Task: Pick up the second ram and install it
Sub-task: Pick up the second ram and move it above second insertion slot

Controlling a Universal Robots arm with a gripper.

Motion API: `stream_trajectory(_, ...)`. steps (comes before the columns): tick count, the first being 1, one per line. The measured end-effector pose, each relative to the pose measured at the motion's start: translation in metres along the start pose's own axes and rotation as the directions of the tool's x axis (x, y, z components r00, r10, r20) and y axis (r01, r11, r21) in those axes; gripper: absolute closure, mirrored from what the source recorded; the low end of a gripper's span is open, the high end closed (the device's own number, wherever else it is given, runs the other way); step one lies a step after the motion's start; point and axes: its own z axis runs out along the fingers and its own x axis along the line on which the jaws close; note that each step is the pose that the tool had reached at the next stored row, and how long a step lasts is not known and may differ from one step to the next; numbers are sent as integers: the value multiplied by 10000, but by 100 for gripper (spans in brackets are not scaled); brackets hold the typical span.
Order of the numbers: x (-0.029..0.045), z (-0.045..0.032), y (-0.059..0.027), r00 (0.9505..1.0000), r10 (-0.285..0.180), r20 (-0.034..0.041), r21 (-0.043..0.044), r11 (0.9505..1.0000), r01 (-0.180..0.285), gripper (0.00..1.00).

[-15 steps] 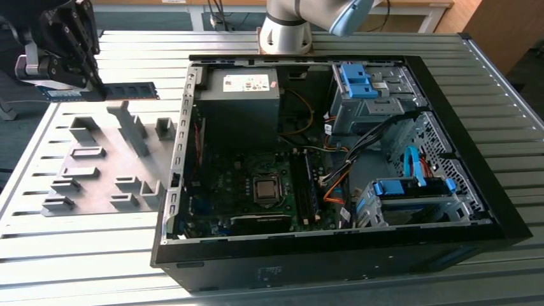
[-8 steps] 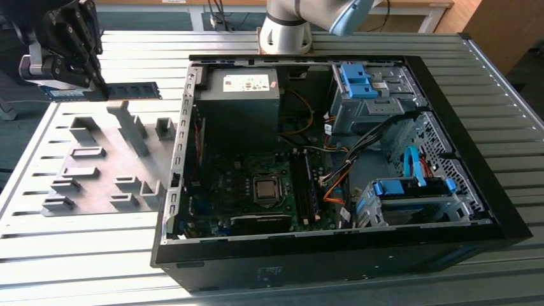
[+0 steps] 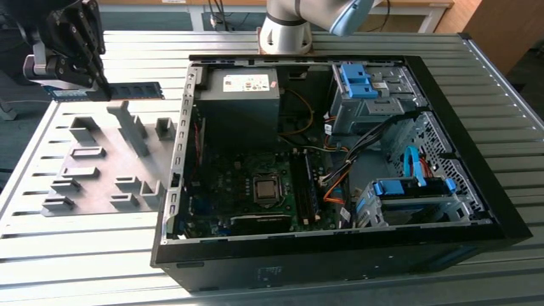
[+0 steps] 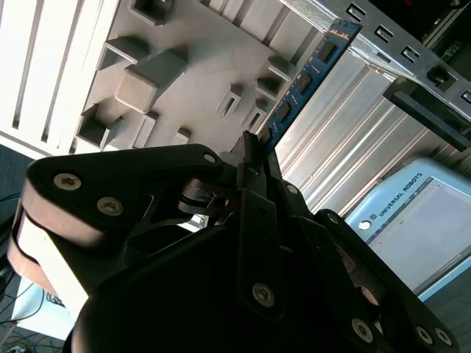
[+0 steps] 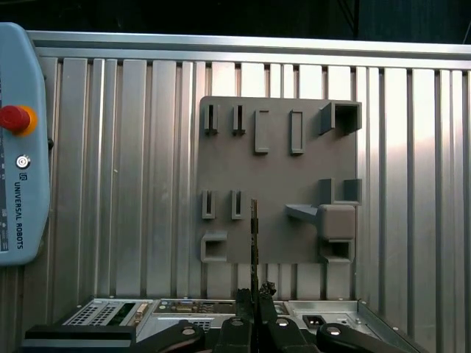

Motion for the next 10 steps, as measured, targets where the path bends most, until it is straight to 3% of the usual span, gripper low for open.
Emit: stream_trajectory(10, 0, -1, -43, 10000, 0, 0, 1, 10000, 0, 86)
